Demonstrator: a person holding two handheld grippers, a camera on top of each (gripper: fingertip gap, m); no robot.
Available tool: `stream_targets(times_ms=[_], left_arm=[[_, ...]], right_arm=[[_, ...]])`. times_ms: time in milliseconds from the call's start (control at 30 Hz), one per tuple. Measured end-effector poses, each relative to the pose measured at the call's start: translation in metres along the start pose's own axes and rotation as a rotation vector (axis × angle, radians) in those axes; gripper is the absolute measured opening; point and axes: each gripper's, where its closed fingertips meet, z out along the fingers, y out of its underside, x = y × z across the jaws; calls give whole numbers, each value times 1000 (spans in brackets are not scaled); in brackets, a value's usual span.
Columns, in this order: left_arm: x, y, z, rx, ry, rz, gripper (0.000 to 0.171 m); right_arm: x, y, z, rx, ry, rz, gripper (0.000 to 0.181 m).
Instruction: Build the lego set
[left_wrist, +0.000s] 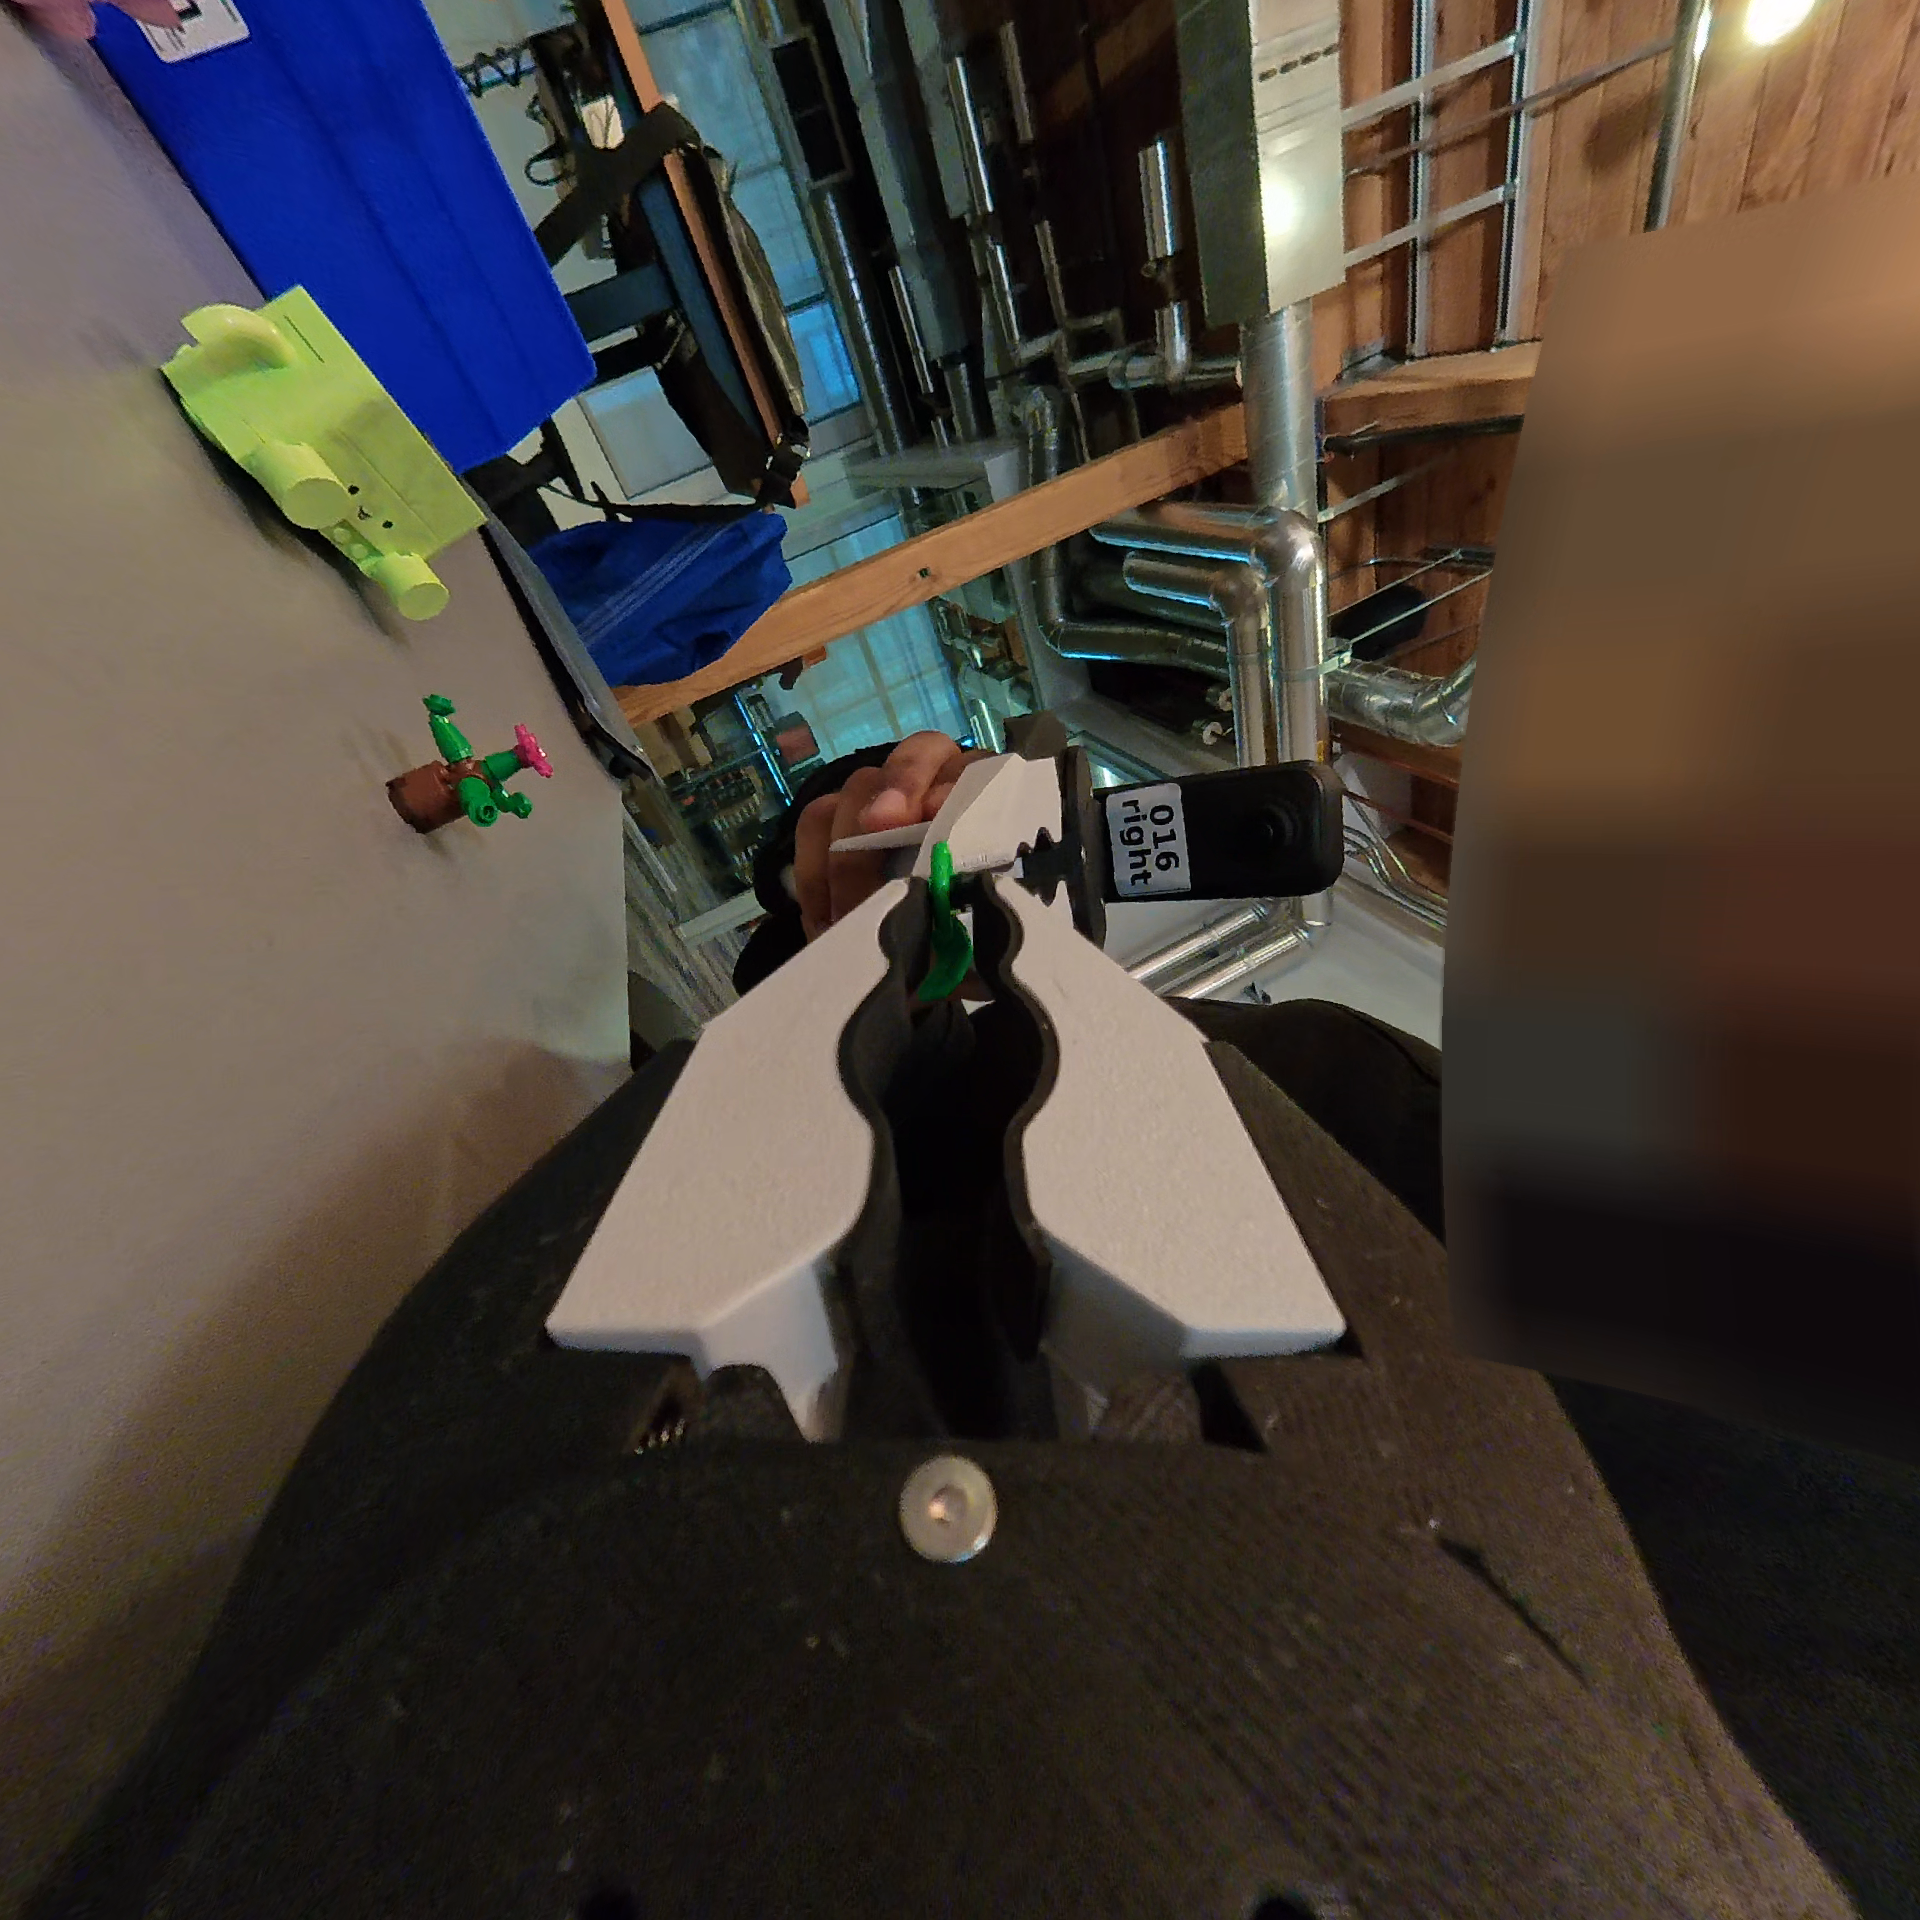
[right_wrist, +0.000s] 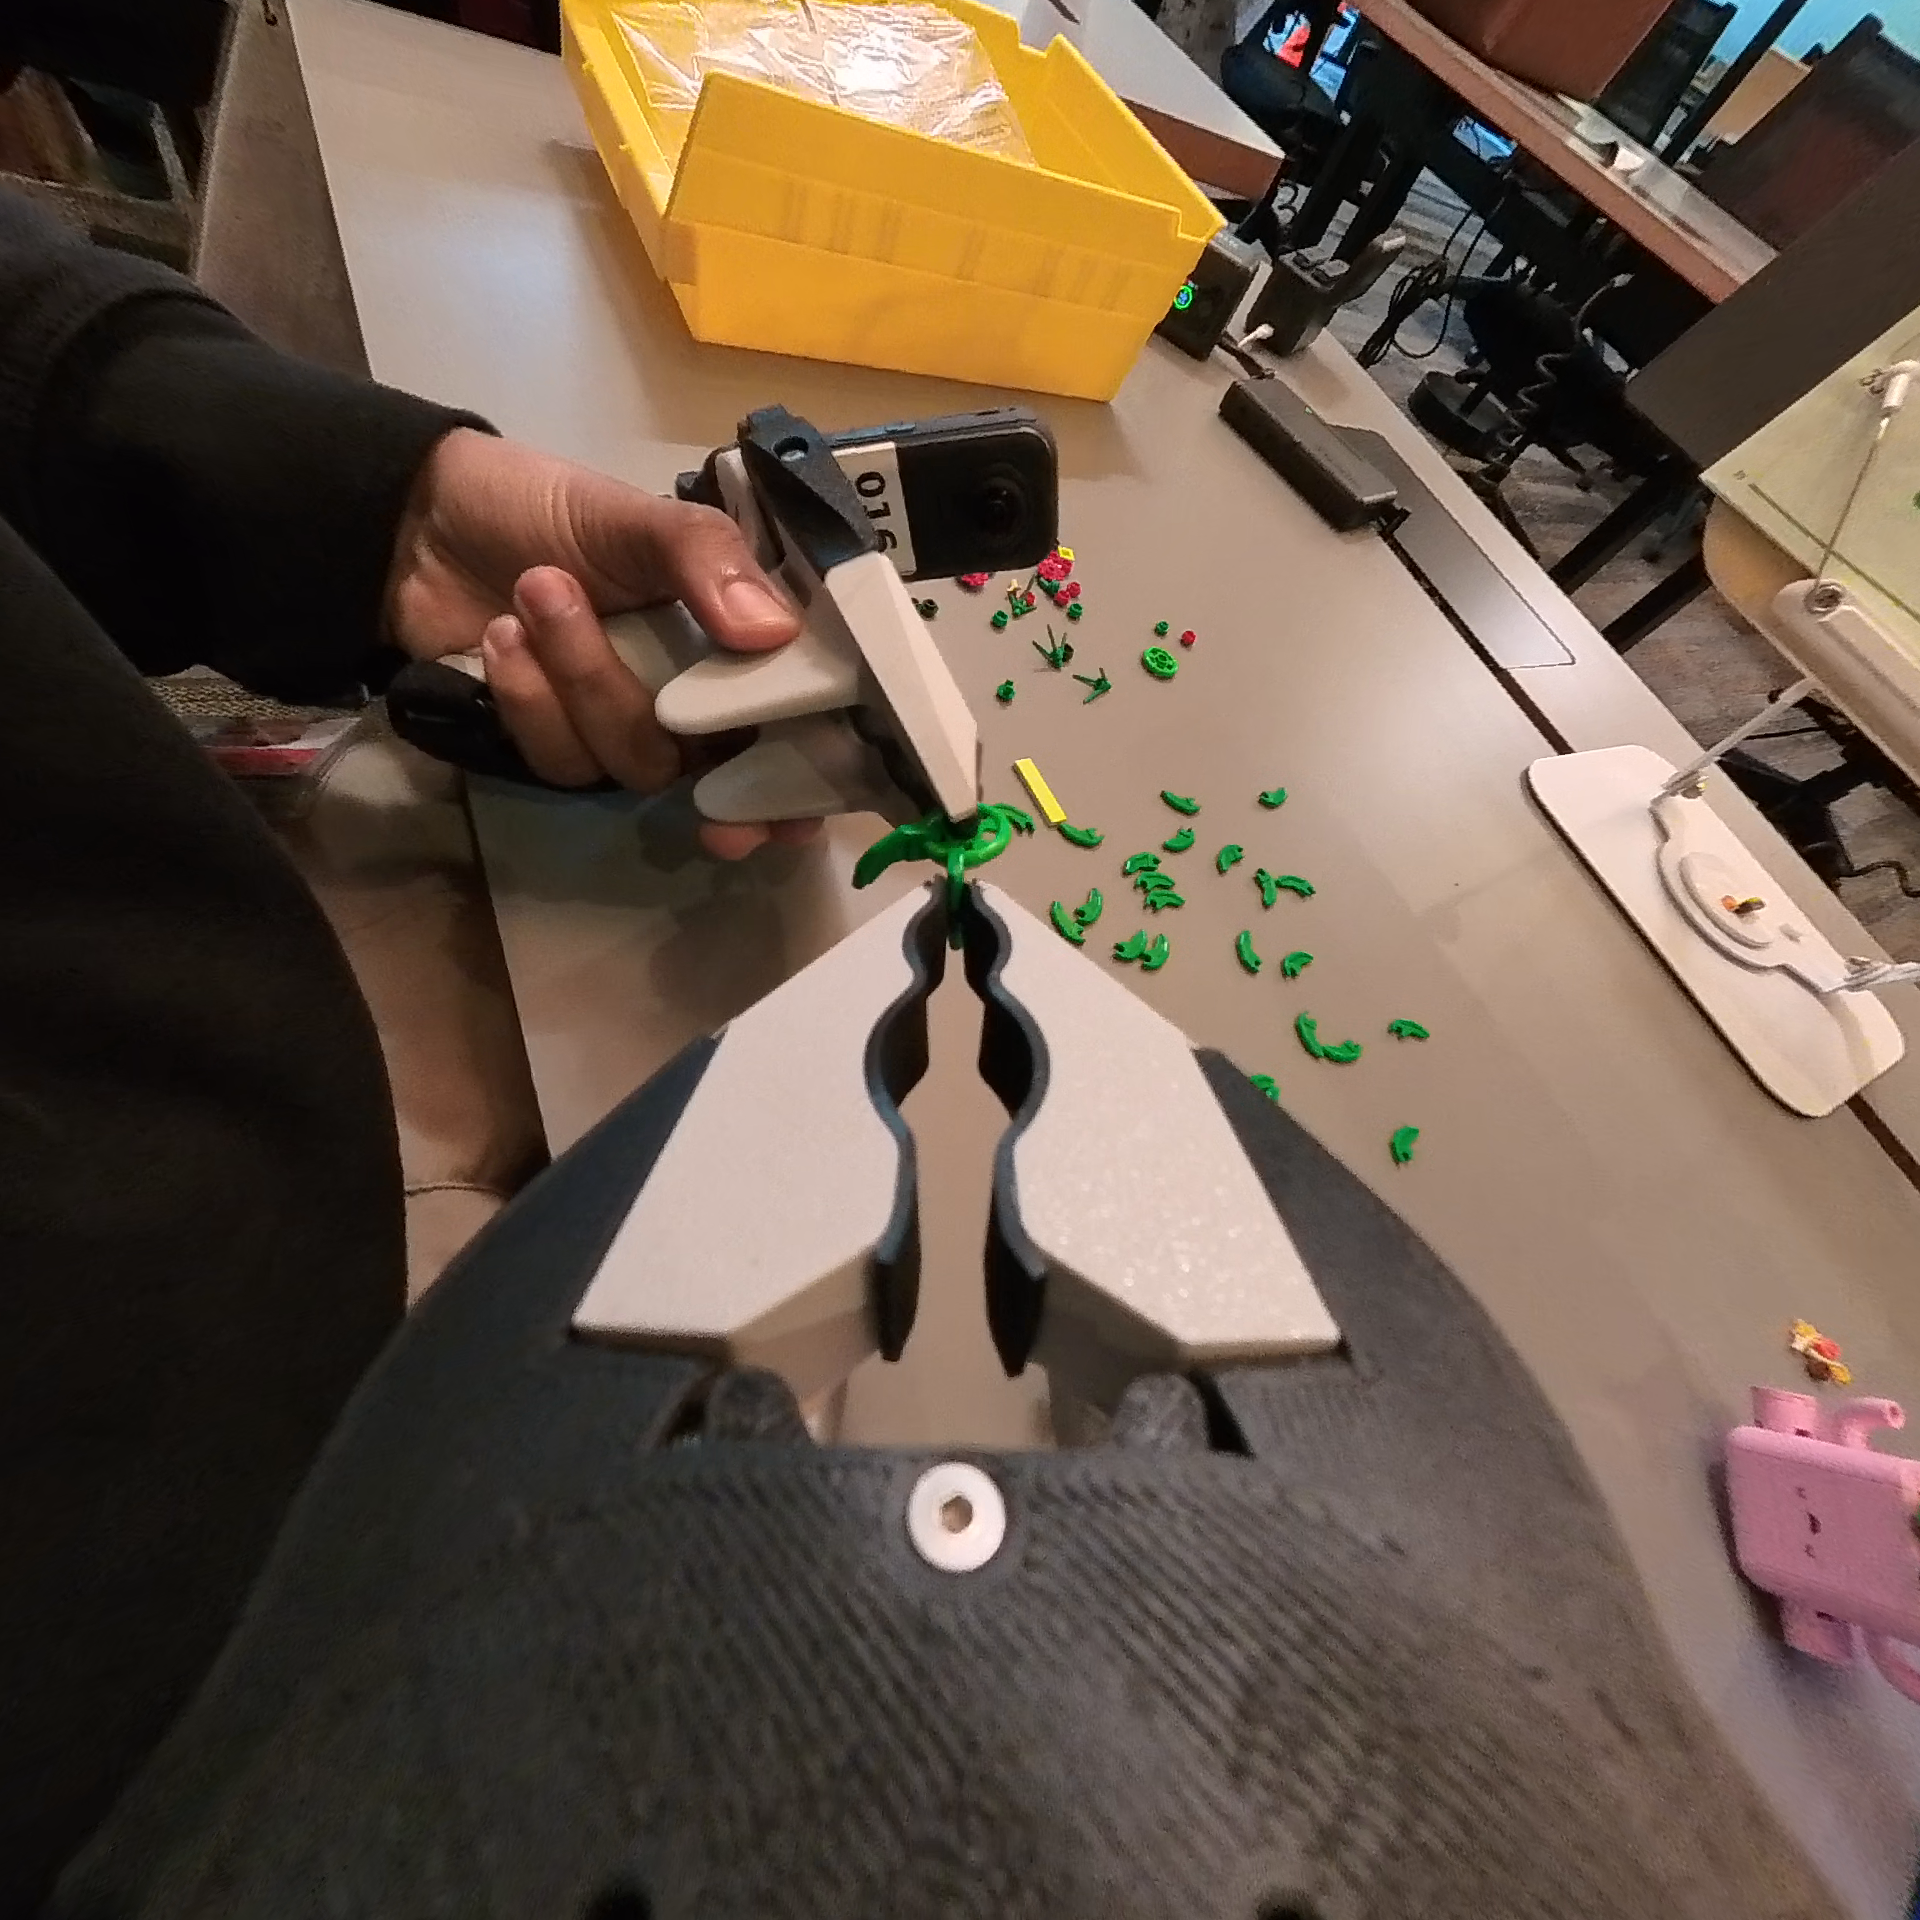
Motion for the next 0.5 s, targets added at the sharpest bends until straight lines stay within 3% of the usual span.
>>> stream_targets(times_ms=[500], left_arm=[[-5,4,1,-29,-60,34,6]], right_arm=[[1,6,-1,-46,4,-3,0]])
